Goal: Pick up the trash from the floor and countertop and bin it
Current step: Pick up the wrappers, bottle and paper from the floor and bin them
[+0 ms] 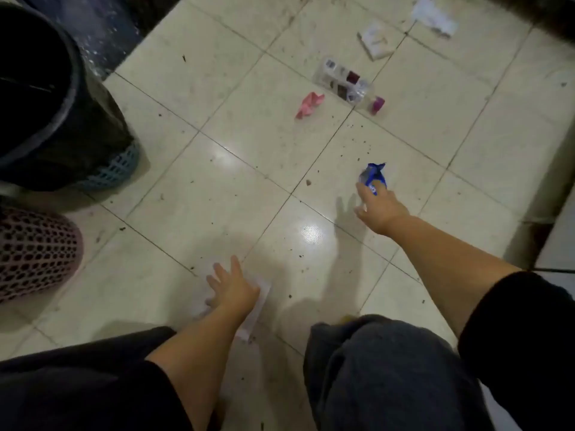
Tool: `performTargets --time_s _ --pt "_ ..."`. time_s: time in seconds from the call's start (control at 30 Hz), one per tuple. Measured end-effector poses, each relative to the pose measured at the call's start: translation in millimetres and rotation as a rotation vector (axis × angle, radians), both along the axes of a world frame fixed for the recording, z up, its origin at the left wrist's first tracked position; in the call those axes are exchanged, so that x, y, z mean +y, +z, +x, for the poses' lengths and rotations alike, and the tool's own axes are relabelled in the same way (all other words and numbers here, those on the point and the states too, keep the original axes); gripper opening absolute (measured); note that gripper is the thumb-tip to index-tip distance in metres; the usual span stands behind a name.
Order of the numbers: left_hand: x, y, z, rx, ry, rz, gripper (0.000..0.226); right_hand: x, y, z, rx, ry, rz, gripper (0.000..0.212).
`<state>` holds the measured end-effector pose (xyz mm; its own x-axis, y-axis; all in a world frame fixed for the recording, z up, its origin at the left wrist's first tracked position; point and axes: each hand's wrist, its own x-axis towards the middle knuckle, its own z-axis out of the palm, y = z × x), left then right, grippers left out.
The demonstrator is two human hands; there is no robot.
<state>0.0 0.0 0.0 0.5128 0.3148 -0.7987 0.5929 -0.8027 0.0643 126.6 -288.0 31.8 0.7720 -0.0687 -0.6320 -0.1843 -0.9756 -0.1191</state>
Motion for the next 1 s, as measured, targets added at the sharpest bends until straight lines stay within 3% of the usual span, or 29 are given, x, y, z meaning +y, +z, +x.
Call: performTargets --time_s 0.17,0.33,0.43,0.53,0.63,0.77,1.0 --pt "8.1 -75.6 -6.6 -0.002 0.266 0.093 0.090 -18.7 -74.3 25.8 -0.060 -0.156 -0.005 0.068" --pt "-0.5 -92.0 -16.5 -0.096 0.164 0.187 0.067 -21.2 -110.6 37.3 -0.074 -0.173 -0.127 0.046" --pt "-1.0 -92.8 -17.0 -0.165 0.133 0.124 0.040 -20.9 -116.2 42.4 -0.062 -0.133 -0.179 0.056" --pt "1.4 -89.7 -11.7 -0.253 0.156 0.023 0.028 -20.1 -113.6 49.6 -0.088 -0.056 -0.145 0.041" --pt "-2.1 -78.5 10.3 -0.394 0.237 -0.136 0.005 2.9 -91.1 62.9 -0.188 -0.053 0.013 0.024" --pt "9.3 -39.0 92.1 -0.634 0.186 -0.238 0.013 65.2 -35.1 93.3 -0.380 -0.035 0.231 0.020" --pt "87.3 101.4 232.1 -0.985 0.031 -0.326 0.013 183.7 84.9 144.8 -0.614 0.126 0.411 0.015"
